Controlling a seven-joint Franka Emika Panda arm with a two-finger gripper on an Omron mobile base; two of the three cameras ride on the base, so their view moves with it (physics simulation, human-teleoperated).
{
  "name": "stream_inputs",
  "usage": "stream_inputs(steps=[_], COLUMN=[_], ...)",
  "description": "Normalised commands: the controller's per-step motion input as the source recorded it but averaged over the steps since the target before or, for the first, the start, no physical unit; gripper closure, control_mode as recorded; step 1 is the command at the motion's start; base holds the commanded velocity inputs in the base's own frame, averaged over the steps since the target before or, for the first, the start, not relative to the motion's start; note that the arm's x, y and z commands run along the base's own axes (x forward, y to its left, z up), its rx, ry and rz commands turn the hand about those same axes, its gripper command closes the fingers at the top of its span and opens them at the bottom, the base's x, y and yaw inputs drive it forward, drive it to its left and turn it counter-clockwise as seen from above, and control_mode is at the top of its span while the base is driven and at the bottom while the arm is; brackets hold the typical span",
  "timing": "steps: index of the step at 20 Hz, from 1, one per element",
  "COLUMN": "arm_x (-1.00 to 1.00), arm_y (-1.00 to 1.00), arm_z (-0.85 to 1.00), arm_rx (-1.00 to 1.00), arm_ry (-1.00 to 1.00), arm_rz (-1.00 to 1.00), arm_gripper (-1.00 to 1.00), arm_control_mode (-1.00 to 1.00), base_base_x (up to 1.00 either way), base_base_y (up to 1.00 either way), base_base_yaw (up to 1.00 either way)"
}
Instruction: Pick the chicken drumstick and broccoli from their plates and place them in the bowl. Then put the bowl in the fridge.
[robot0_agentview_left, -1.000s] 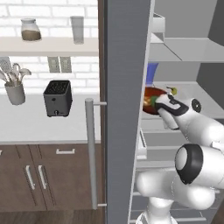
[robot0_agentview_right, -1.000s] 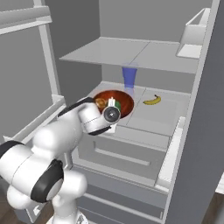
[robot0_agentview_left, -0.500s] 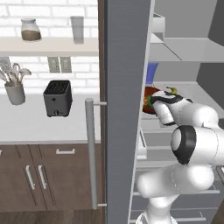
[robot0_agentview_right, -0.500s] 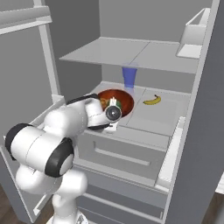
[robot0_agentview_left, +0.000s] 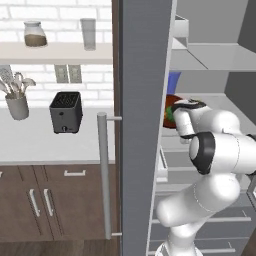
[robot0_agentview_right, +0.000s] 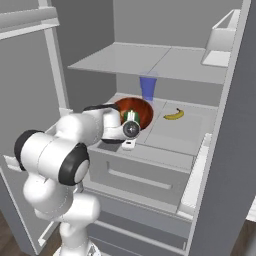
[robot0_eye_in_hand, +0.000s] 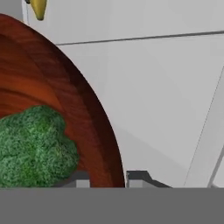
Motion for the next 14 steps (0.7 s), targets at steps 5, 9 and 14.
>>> stream_inputs(steps=[5, 9, 14], arm_x=[-0.08, -0.21, -0.48], arm_y=[0.00, 0.00, 0.00], arm_z=[0.17, 0.28, 0.24], arm_rx=[0.04, 0.08, 0.03], arm_ry=[-0.14, -0.21, -0.10], arm_rz=[0.00, 0.00, 0.00], arm_gripper=[-1.00, -1.00, -1.00], arm_control_mode=[-1.00, -1.00, -1.00], base_base_x=[0.00, 0.00, 0.00], base_base_y=[0.00, 0.00, 0.00], base_base_yaw=[0.00, 0.00, 0.00])
